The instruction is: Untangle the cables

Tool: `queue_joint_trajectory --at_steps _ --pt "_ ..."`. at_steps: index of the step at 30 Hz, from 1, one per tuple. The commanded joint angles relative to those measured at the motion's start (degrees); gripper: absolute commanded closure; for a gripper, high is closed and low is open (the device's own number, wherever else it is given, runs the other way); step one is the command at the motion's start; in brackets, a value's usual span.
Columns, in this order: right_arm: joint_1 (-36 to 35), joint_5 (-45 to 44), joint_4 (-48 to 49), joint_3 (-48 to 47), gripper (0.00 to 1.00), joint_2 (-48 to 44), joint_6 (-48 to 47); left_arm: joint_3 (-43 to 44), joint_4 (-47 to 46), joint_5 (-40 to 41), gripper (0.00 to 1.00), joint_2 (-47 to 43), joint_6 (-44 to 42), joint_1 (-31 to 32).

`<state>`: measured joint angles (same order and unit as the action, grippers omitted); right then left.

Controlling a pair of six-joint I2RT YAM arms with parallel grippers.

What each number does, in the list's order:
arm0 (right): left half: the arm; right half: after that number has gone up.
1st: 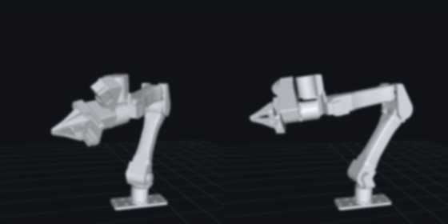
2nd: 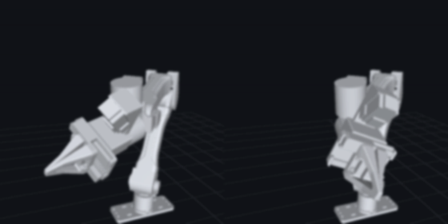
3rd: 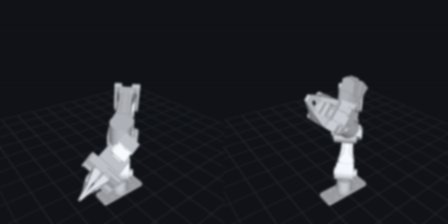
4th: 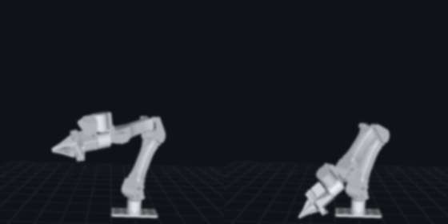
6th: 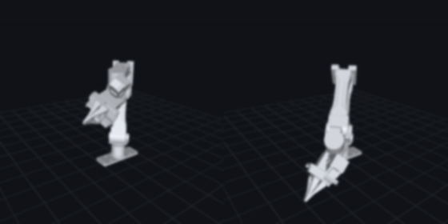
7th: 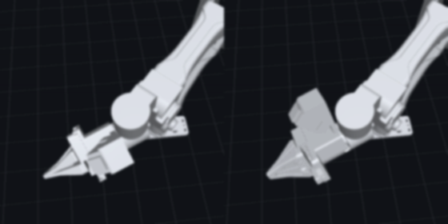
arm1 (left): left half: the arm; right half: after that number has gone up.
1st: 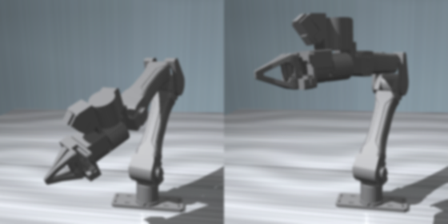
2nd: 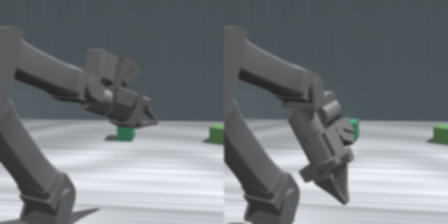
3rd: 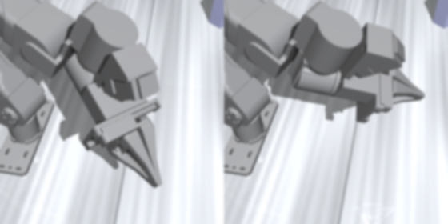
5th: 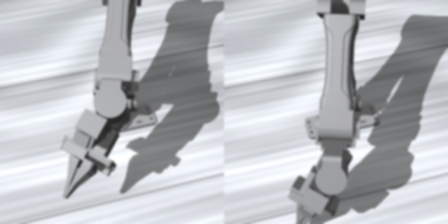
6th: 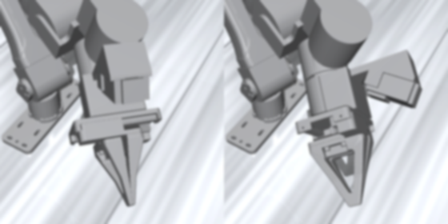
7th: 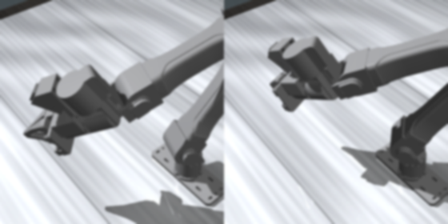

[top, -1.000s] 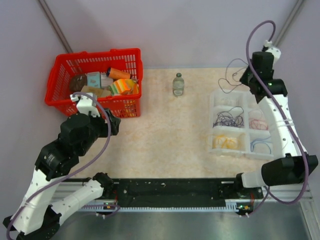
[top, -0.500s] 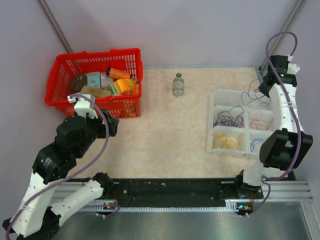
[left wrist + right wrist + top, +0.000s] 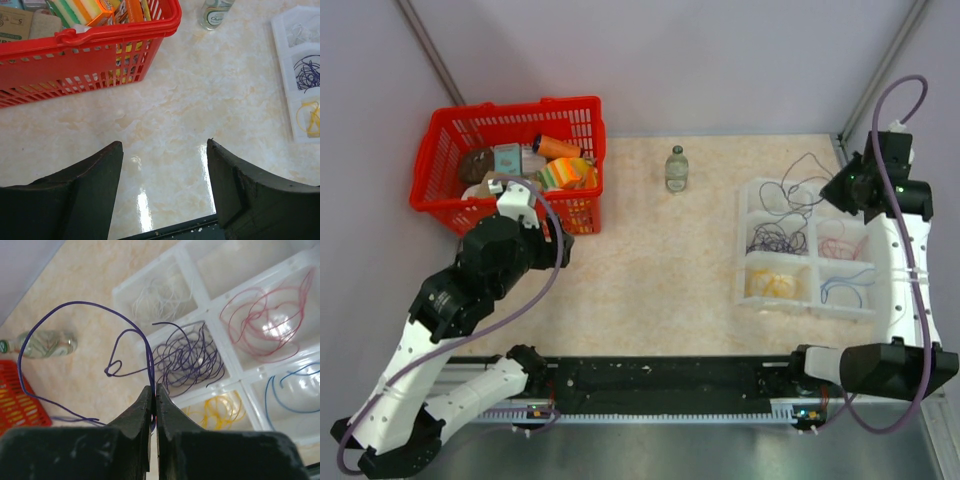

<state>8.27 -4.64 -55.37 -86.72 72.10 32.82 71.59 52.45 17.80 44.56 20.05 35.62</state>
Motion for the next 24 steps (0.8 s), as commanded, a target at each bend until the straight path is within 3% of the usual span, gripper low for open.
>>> queue_joint_trajectory --at_steps 1,6,13,19,24 --pt "-0.9 8.3 -2.6 5.4 1.00 0.6 5.5 -0.1 -2.8 -1.3 0.28 0.7 -0.4 0.1" --pt "-0.9 1.7 -1.7 10.1 1.00 2.4 6.9 0.0 -2.1 0.3 0.28 0.1 0.0 0.0" --pt "-1.1 -3.4 4.1 11.0 1.00 13.6 8.7 2.6 -0.7 1.4 0.27 1.8 -1.0 0.0" --pt "-7.6 -11.7 8.7 11.3 1.00 21.9 5.5 4.6 2.0 3.6 0.28 1.1 -0.1 0.0" --pt "-10.6 -17.0 11.8 18.2 1.00 21.8 6.7 5.8 4.1 5.1 0.28 -0.2 1.6 0.0"
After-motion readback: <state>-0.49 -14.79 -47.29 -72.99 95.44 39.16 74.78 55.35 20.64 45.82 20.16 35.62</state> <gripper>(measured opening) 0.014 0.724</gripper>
